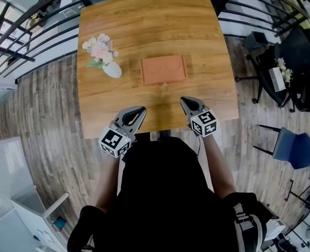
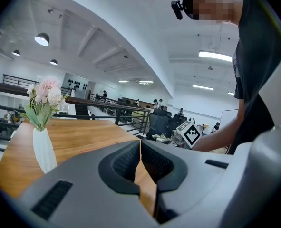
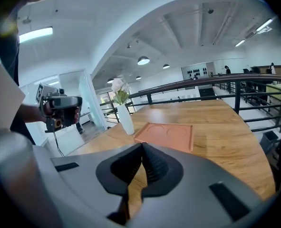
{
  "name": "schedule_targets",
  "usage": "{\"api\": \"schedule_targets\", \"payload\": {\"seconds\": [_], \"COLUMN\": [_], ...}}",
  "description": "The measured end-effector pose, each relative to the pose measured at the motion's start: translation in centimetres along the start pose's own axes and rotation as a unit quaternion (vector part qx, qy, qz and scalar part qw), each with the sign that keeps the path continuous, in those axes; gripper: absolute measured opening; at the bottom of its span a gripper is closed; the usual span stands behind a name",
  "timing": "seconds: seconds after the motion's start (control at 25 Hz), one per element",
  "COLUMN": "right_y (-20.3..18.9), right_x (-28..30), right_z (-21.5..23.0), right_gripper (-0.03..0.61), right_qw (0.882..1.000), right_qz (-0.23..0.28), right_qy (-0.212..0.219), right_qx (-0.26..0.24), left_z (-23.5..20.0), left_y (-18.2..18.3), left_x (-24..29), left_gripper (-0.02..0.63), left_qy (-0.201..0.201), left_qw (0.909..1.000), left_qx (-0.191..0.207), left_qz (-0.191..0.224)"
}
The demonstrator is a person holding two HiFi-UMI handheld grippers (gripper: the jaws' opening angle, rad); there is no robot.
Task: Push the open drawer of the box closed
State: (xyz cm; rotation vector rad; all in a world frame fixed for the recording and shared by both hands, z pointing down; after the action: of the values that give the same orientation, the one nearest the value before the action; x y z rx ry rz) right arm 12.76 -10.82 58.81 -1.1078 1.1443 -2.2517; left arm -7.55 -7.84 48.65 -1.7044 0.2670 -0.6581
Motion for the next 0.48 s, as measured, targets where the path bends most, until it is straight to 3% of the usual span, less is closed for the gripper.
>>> {"api": "schedule_targets", "payload": {"seconds": [0.48], "right_y": [1.0], "right_x": [-4.5], "right_z": [-2.0], "right_gripper": [0.015], "right_qw": [0.998], "right_qz": [0.024], "right_qy": [0.039], "right_qx": [-0.031], "left_z": [2.2], "left_y": [0.1], "left_x": [1.6], "left_gripper": [0.028], "left_qy": [-0.005], "left_qw": [0.9999], "left_qx": [0.010], "left_qz": [0.001]}}
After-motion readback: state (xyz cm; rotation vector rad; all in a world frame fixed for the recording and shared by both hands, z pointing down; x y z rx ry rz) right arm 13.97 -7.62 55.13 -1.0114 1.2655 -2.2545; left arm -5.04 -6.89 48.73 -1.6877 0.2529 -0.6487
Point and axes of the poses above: the fingertips, and each gripper's own axes: x forward along the fingers, z to its right, y out of its top, the point moved 4 cm from there along -x, backward along the fingers, and after that the axes turned 7 degrees about x, right-handed, at the moved point
